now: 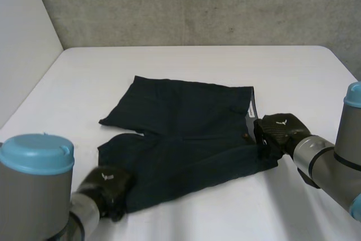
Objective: Fold the shorts.
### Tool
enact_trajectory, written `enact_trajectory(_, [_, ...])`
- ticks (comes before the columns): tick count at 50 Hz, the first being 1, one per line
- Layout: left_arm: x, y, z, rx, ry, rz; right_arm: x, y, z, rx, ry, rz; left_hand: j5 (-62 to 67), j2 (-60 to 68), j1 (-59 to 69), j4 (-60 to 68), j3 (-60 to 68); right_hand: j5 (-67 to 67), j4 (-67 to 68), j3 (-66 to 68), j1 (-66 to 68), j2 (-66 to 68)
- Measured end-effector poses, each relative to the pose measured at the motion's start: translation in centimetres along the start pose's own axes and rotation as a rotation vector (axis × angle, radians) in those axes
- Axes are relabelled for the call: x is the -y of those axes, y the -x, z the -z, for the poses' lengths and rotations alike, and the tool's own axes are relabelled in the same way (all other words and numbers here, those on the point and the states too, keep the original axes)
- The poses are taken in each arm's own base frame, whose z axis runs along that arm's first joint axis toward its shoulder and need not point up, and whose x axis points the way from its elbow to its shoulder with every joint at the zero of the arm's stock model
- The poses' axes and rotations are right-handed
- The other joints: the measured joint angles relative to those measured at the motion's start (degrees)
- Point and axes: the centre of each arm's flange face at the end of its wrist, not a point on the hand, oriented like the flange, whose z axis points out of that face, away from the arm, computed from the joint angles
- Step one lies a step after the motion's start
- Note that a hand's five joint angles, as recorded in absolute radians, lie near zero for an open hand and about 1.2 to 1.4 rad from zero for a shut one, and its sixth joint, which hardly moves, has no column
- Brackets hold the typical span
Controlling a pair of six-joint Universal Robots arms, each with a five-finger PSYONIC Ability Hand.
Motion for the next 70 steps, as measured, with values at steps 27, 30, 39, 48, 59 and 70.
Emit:
enact_trajectory(27, [18.2,2.8,-16.4,0.262,-0.51,-0.362,8.8,-3.9,-7.5,-0.194,-0.306,0.16,1.1,2.2,0.5,2.2,3.5,0.0,0.0,0.0,0.0,0.0])
enact_trajectory(30, [18.1,3.0,-19.3,0.283,-0.543,-0.388,9.0,-4.0,-10.4,-0.22,-0.356,0.18,1.1,2.2,0.5,2.2,3.5,0.0,0.0,0.0,0.0,0.0])
enact_trajectory(39, [16.8,2.5,-25.5,0.346,-0.692,-0.473,6.1,-3.0,-18.8,-0.261,-0.435,0.323,-24.9,-26.1,-25.8,-25.2,-23.0,-6.0,-8.1,-8.1,-5.3,-7.5])
enact_trajectory(48, [17.6,1.1,-23.9,0.286,-0.745,-0.385,9.9,-3.3,-16.7,-0.238,-0.519,0.209,-53.5,-55.0,-52.6,-54.6,-52.5,-50.6,-55.0,-56.2,-43.4,-54.4])
enact_trajectory(59, [19.2,2.8,-13.0,0.096,-0.686,-0.091,10.7,-1.8,-6.1,-0.019,-0.351,-0.045,-53.5,-55.0,-52.6,-54.6,-52.5,-50.5,-54.8,-55.6,-43.3,-54.1])
enact_trajectory(70, [13.0,2.6,-8.5,-0.013,-0.509,-0.009,3.8,-1.2,-6.7,0.026,-0.138,-0.075,-53.5,-55.0,-52.6,-54.6,-52.5,-33.8,-36.5,-36.3,-28.1,-35.0])
